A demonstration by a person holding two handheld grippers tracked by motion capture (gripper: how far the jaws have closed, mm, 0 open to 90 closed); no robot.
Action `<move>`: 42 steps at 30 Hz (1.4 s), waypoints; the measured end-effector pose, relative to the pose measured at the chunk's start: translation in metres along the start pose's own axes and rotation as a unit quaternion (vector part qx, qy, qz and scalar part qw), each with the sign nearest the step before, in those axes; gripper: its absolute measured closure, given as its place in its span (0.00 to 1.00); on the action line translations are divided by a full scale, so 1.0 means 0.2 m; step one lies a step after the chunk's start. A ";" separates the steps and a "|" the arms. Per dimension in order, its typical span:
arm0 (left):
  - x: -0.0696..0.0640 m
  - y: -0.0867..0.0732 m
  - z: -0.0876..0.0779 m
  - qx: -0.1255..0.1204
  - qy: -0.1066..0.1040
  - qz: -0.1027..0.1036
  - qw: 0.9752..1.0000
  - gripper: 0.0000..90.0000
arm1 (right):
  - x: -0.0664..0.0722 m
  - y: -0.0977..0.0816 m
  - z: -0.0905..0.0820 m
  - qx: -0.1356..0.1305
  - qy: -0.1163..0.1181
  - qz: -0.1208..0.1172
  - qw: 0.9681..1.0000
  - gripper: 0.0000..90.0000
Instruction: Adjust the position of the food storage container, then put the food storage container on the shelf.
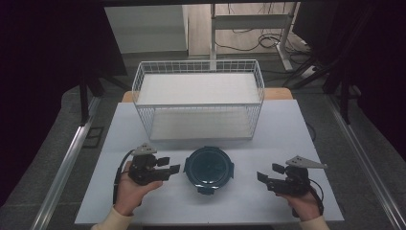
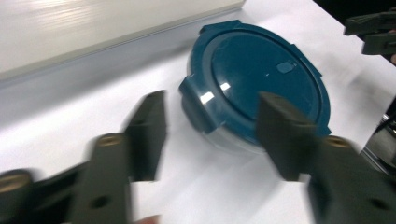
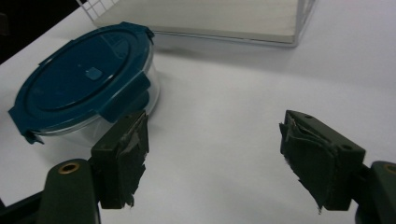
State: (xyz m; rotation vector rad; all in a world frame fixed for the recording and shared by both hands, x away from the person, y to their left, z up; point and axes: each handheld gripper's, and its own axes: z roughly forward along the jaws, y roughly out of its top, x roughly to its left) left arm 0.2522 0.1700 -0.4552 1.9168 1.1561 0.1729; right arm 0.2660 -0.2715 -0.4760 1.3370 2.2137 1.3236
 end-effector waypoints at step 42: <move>0.07 0.07 0.10 0.012 -0.073 -0.078 0.994 0.16 | 0.24 0.12 0.22 0.036 0.055 0.080 0.995 0.14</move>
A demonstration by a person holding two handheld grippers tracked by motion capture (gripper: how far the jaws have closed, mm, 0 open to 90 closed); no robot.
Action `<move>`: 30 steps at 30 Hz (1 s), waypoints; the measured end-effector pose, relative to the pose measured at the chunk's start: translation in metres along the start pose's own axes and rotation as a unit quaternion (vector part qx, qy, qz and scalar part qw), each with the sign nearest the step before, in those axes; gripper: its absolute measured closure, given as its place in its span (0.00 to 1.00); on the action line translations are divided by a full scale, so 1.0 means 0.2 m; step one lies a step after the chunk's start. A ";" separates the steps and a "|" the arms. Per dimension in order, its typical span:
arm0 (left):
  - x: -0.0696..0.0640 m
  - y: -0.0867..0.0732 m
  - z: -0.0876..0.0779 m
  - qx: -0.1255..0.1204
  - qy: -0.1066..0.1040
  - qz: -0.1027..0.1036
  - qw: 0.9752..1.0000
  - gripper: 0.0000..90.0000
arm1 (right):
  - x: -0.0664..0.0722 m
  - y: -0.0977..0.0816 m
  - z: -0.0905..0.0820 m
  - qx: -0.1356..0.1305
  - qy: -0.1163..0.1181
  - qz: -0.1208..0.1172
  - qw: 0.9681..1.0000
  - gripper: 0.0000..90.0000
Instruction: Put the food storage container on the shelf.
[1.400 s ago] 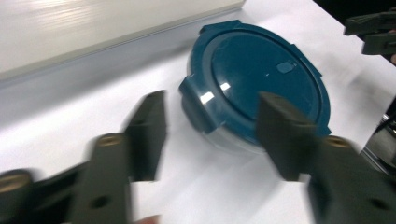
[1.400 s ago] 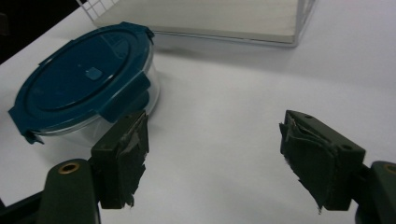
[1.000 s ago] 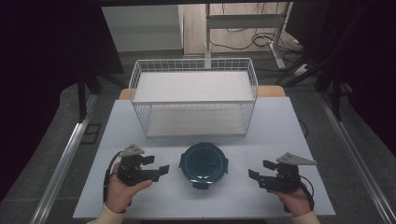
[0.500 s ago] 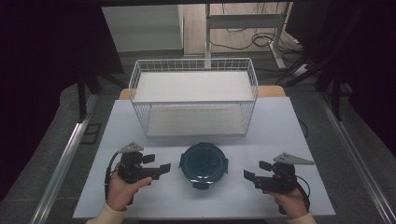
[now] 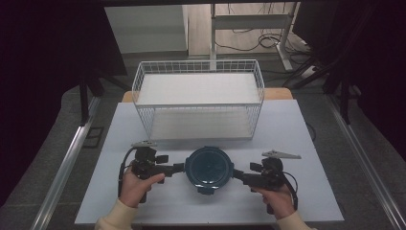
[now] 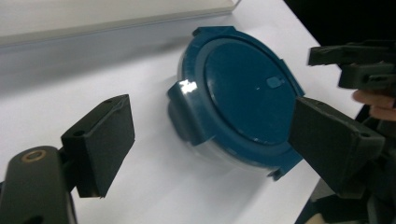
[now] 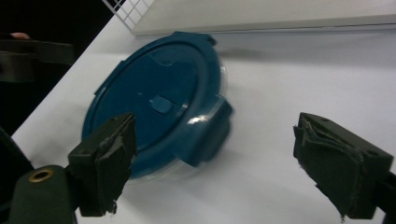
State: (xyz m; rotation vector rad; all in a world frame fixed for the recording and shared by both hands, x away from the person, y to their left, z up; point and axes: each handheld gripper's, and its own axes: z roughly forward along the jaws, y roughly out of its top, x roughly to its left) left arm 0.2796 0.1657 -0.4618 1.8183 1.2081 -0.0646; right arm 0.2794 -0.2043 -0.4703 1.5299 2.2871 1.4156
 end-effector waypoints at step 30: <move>0.11 -0.02 0.30 0.062 -0.079 -0.073 0.992 0.15 | 0.00 -0.03 0.30 0.052 0.050 0.098 0.993 0.09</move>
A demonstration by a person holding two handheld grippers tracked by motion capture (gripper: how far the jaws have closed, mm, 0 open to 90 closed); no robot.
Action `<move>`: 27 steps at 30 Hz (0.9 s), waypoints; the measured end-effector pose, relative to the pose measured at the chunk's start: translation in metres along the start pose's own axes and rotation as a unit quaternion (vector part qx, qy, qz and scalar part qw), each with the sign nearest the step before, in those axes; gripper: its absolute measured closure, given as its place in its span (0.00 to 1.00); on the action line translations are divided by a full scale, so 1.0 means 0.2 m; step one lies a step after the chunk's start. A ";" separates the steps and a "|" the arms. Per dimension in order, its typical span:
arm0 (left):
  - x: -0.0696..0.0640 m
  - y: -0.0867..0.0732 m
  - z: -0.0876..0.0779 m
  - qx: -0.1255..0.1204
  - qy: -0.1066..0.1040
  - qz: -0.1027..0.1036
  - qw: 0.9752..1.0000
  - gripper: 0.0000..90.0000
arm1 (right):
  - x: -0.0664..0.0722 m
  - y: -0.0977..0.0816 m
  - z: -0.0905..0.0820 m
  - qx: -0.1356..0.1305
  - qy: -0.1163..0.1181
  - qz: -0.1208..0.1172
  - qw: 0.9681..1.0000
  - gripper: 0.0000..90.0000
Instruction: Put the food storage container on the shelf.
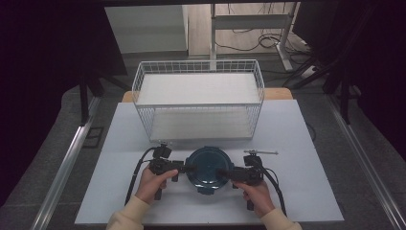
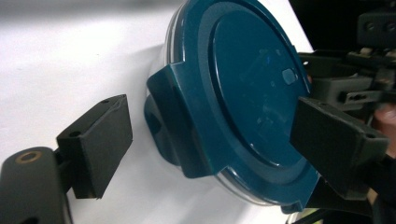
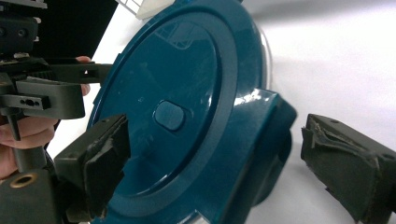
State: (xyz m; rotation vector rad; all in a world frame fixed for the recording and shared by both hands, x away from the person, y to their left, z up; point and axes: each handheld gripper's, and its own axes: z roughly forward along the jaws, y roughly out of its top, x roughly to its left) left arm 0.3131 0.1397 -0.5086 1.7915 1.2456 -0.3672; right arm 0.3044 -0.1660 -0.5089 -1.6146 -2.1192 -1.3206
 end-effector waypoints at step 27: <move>-0.07 -0.07 -0.02 -0.016 -0.010 -0.012 1.000 0.42 | -0.02 -0.06 -0.06 -0.016 0.044 0.050 0.998 0.34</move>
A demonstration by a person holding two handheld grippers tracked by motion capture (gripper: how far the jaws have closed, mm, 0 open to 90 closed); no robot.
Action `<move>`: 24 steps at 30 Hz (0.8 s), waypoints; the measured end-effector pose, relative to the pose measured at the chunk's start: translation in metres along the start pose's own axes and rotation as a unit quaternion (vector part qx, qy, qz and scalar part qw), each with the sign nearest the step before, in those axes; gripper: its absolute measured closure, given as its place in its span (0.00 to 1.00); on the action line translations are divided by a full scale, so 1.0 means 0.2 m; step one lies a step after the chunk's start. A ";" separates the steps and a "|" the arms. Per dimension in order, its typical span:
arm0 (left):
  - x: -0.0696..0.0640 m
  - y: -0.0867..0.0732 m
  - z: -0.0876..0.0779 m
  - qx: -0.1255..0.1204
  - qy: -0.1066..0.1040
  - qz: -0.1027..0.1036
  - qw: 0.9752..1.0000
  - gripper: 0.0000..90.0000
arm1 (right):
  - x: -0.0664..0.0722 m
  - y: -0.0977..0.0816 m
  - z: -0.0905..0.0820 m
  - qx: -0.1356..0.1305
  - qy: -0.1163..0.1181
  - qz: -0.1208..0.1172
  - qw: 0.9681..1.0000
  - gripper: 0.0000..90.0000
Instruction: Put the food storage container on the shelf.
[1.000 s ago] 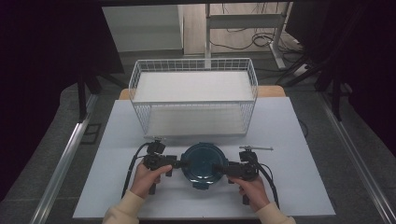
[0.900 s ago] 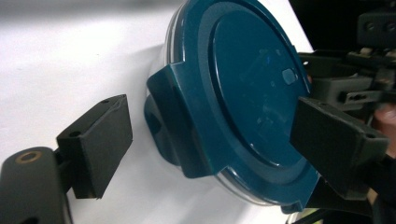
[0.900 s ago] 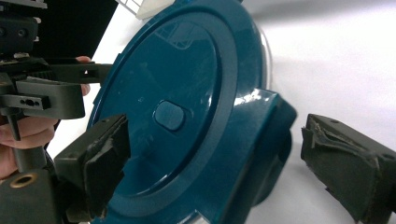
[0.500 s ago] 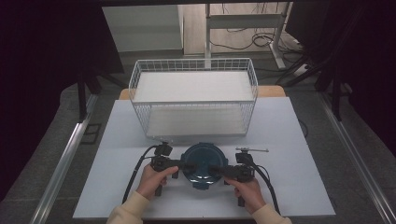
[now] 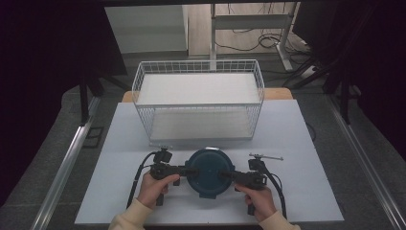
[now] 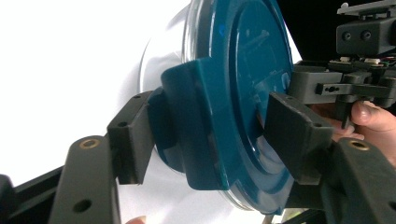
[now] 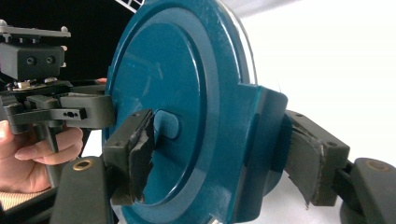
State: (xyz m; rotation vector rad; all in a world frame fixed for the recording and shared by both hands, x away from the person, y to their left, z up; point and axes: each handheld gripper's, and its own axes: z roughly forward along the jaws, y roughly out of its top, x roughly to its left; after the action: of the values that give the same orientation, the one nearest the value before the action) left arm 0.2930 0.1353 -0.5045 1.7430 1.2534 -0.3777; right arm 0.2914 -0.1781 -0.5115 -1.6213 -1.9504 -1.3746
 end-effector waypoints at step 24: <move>-0.10 -0.05 -0.07 -0.034 0.001 0.030 0.999 0.47 | 0.10 -0.03 -0.09 -0.046 -0.005 -0.075 0.996 0.39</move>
State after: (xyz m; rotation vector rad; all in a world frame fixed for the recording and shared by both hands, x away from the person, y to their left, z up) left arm 0.2717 0.1368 -0.4887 1.7184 1.1991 -0.2951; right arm 0.2734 -0.1797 -0.4901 -1.5503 -2.0818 -1.5346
